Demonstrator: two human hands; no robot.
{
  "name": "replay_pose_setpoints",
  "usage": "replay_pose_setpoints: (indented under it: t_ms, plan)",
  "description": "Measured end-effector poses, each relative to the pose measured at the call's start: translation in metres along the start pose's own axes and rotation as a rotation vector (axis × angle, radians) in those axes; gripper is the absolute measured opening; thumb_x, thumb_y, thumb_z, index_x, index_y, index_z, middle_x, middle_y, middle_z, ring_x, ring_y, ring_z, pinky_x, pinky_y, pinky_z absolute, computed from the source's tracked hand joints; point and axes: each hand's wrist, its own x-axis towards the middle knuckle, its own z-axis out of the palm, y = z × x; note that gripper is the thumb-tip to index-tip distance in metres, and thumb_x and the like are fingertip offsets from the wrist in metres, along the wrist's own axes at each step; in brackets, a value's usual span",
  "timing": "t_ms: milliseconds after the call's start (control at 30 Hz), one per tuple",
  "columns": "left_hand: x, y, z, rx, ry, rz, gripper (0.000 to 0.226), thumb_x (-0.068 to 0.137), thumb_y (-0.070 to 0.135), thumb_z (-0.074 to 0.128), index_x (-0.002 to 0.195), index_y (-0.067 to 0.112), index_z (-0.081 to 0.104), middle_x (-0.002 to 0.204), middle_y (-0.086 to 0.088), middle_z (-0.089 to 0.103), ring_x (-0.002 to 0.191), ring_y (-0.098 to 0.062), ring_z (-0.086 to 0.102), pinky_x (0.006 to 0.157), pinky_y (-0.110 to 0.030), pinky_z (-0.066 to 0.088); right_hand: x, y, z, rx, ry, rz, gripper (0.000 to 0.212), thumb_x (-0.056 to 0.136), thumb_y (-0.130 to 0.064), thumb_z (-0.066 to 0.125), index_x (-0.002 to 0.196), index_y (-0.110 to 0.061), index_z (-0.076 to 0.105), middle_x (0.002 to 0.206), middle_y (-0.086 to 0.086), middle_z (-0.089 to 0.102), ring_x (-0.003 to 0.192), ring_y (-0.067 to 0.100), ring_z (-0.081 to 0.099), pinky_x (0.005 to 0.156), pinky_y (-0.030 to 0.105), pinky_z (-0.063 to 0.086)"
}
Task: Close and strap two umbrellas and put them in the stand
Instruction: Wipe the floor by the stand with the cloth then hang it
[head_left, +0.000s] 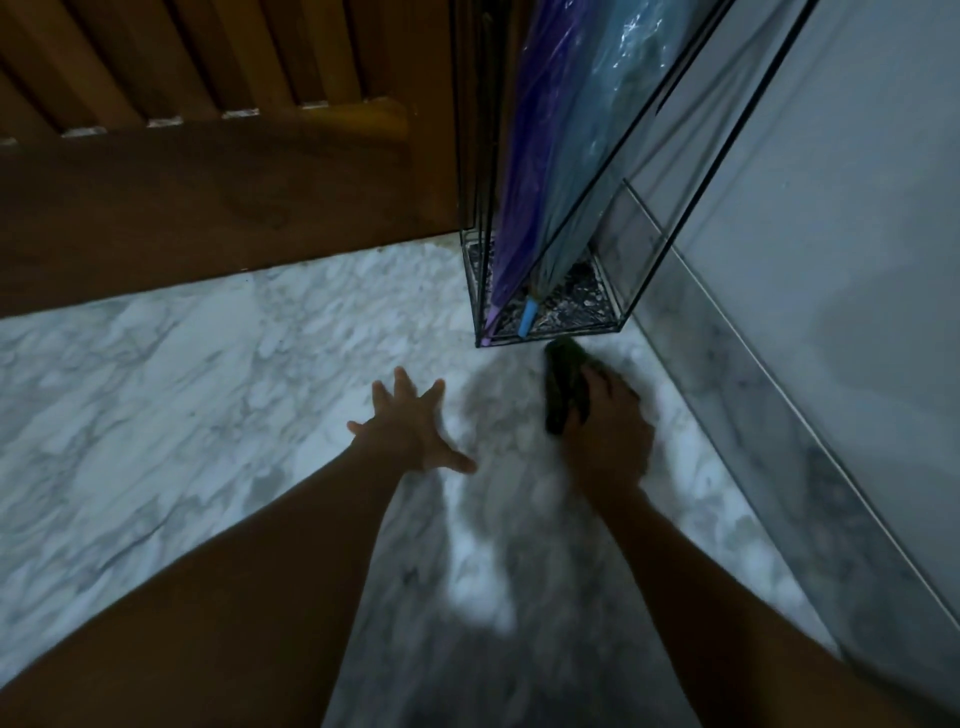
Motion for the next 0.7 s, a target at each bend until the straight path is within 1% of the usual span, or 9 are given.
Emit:
replay_pose_setpoints:
  t_ms: [67, 167, 233, 333, 400, 467, 533, 633, 700]
  plan:
    - [-0.001, 0.001, 0.001, 0.009, 0.029, 0.018, 0.121, 0.055, 0.07, 0.077, 0.152, 0.038, 0.012, 0.161, -0.01, -0.01, 0.147, -0.04, -0.006, 0.106, -0.072, 0.023, -0.023, -0.024, 0.01, -0.011, -0.089, -0.061, 0.052, 0.087, -0.023, 0.06, 0.139, -0.024, 0.053, 0.147, 0.005, 0.05, 0.131, 0.029, 0.049, 0.1, 0.046, 0.041]
    - [-0.007, 0.003, 0.002, -0.028, 0.099, 0.087, 0.096, 0.062, 0.06, 0.079, 0.143, 0.033, 0.036, 0.148, -0.009, 0.019, 0.138, -0.034, 0.02, 0.107, -0.056, 0.034, -0.057, -0.059, 0.024, 0.004, -0.182, -0.142, 0.055, 0.085, -0.025, 0.061, 0.139, -0.028, 0.053, 0.15, 0.001, 0.048, 0.132, 0.027, 0.049, 0.096, 0.045, 0.041]
    - [-0.01, -0.001, 0.003, -0.021, 0.107, 0.09, 0.082, 0.066, 0.052, 0.078, 0.136, 0.026, 0.044, 0.139, -0.008, 0.026, 0.132, -0.031, 0.025, 0.107, -0.049, 0.036, -0.074, -0.075, 0.028, 0.008, -0.208, -0.157, 0.056, 0.087, -0.025, 0.059, 0.142, -0.029, 0.049, 0.153, 0.0, 0.044, 0.136, 0.026, 0.045, 0.097, 0.044, 0.039]
    - [-0.015, -0.015, -0.001, 0.023, 0.059, 0.09, 0.073, 0.065, 0.055, 0.074, 0.126, 0.024, 0.049, 0.131, -0.01, 0.031, 0.126, -0.03, 0.027, 0.105, -0.043, 0.038, -0.079, -0.088, 0.025, 0.009, -0.3, -0.173, 0.055, 0.094, -0.024, 0.051, 0.147, -0.032, 0.04, 0.158, -0.004, 0.034, 0.142, 0.021, 0.034, 0.102, 0.041, 0.034]
    - [-0.021, -0.022, -0.009, -0.026, 0.039, 0.089, 0.047, 0.076, 0.047, 0.065, 0.115, 0.024, 0.054, 0.125, -0.01, 0.038, 0.118, -0.029, 0.033, 0.098, -0.038, 0.042, -0.074, -0.091, 0.024, 0.068, -0.327, -0.164, 0.049, 0.098, -0.022, 0.047, 0.145, -0.033, 0.043, 0.153, -0.006, 0.042, 0.136, 0.021, 0.04, 0.102, 0.041, 0.036]
    - [-0.025, -0.024, -0.016, -0.193, 0.055, 0.12, 0.026, 0.087, 0.029, 0.055, 0.11, 0.018, 0.06, 0.118, -0.014, 0.052, 0.109, -0.029, 0.048, 0.09, -0.04, 0.049, -0.068, -0.096, 0.021, 0.236, -0.301, -0.115, 0.042, 0.099, -0.02, 0.046, 0.139, -0.031, 0.052, 0.139, -0.004, 0.057, 0.124, 0.022, 0.053, 0.099, 0.038, 0.042]
    - [-0.029, -0.019, -0.026, -0.427, 0.105, 0.181, 0.025, 0.091, 0.013, 0.049, 0.112, 0.007, 0.061, 0.106, -0.014, 0.062, 0.095, -0.027, 0.061, 0.081, -0.037, 0.054, -0.059, -0.102, 0.013, 0.401, -0.304, -0.055, 0.034, 0.099, -0.018, 0.049, 0.131, -0.024, 0.059, 0.124, 0.001, 0.067, 0.113, 0.023, 0.061, 0.091, 0.031, 0.044]
    - [-0.04, -0.004, -0.049, -0.804, 0.198, 0.17, 0.015, 0.097, 0.015, 0.047, 0.111, 0.014, 0.054, 0.078, -0.005, 0.057, 0.065, -0.013, 0.053, 0.051, -0.02, 0.041, -0.04, -0.117, -0.007, 0.567, -0.304, -0.044, 0.027, 0.097, -0.014, 0.055, 0.123, -0.013, 0.064, 0.112, 0.009, 0.07, 0.105, 0.026, 0.065, 0.089, 0.035, 0.05]
    - [-0.045, 0.004, -0.067, -1.049, 0.203, 0.14, 0.015, 0.096, 0.016, 0.05, 0.11, 0.021, 0.049, 0.073, -0.005, 0.057, 0.061, -0.014, 0.052, 0.046, -0.019, 0.039, -0.024, -0.13, -0.024, 0.644, -0.278, -0.094, 0.028, 0.095, -0.012, 0.059, 0.123, -0.01, 0.065, 0.109, 0.006, 0.07, 0.101, 0.021, 0.065, 0.091, 0.037, 0.053]
